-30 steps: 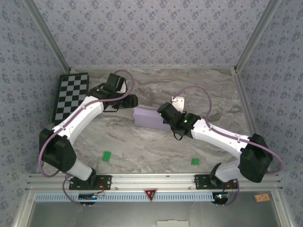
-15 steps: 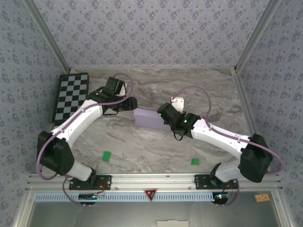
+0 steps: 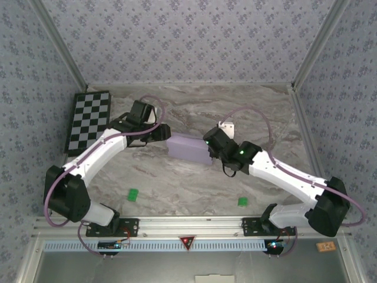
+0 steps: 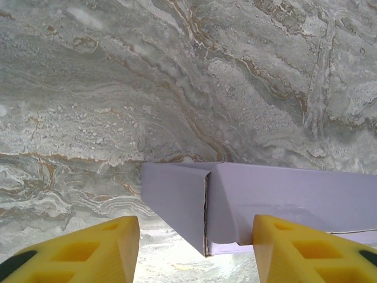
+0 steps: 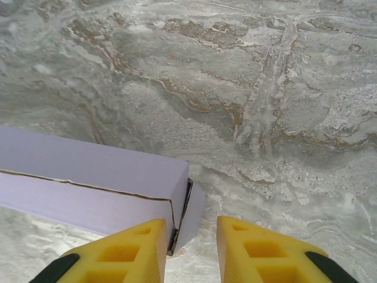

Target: Fold the paper box

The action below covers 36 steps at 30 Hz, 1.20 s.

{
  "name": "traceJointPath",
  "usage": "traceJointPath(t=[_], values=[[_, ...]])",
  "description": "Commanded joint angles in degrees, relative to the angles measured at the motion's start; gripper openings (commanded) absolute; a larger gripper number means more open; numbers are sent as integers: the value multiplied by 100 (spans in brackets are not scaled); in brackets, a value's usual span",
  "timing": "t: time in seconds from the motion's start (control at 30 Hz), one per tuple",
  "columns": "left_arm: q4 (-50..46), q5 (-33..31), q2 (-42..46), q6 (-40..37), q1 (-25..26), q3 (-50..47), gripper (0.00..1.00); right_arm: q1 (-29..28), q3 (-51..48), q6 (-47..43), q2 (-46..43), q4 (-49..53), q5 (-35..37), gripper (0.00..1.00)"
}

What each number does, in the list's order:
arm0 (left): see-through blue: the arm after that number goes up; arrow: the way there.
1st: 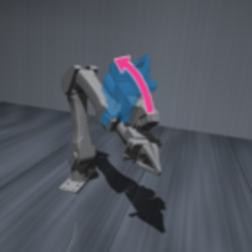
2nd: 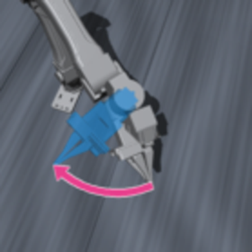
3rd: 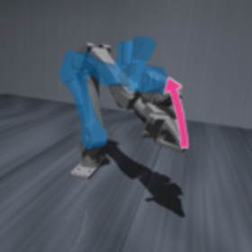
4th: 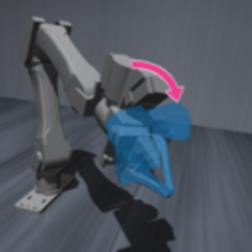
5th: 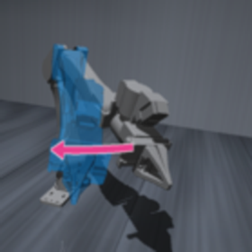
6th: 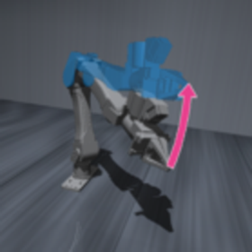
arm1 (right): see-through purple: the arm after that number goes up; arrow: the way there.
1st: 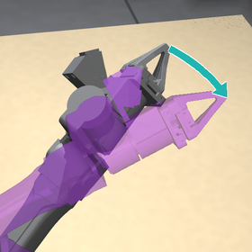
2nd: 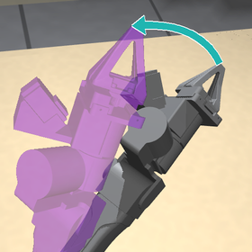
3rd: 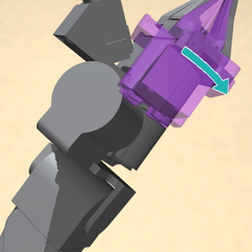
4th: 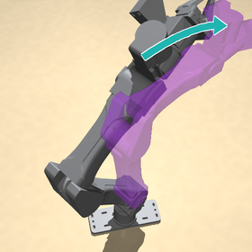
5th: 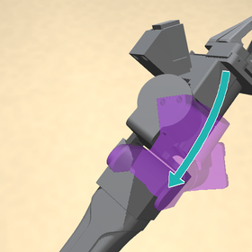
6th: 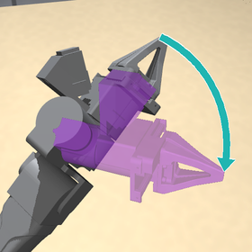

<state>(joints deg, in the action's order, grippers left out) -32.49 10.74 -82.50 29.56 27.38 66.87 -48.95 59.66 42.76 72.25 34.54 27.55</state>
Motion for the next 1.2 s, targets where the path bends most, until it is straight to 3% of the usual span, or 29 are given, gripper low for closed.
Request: traceJointPath(t=[0.0, 0.3, 0.67, 0.93, 1.17], values=[[-430, -93, -10, 57, -14, -270, 53, 238, 275, -4, -110, 125, -488, 30], [-433, -80, 6, 85, -7, -363, 52, 975, 583, 57, 317, 320, -1886, 31], [-430, -77, -2, 135, -5, -461, 52, 1044, -142, 304, 284, 113, -2041, 24], [-417, -89, 10, 142, -4, -536, 52, 1097, 333, 162, 169, 336, -2101, 22], [-397, -73, -14, 150, -9, -554, 52, 1243, -210, 387, 163, -132, -2693, 23]])
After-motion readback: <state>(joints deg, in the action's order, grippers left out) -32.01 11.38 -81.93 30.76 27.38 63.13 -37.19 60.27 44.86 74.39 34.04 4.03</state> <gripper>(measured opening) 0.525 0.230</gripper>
